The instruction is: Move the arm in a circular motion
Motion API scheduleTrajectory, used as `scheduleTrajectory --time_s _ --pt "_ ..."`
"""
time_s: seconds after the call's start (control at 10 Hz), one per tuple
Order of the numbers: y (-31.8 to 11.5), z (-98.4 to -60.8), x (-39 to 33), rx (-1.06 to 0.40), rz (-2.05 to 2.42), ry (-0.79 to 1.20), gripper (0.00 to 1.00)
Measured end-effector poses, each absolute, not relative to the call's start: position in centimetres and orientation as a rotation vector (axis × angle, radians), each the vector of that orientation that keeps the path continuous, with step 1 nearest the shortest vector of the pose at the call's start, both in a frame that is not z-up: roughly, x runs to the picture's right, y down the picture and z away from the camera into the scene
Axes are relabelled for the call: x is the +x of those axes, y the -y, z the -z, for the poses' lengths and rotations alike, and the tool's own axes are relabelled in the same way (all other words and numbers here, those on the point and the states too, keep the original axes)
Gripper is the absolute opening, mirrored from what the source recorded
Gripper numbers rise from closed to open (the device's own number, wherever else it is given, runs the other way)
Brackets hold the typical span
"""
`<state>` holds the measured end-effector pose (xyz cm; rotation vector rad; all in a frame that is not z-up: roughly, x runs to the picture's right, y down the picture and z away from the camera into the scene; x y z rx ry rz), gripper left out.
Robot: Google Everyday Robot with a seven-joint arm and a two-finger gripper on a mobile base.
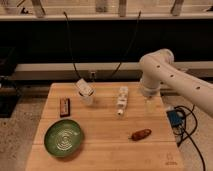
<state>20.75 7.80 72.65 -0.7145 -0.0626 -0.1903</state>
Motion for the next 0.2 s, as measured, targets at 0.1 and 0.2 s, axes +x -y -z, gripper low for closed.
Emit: scheduleTrajectory --time_s 0.1,0.2 --pt "-7.84 -72.66 20.73 -0.715 0.191 0.063 0.8" --pt "-7.88 -72.66 20.7 -0.716 0.193 0.064 0.8"
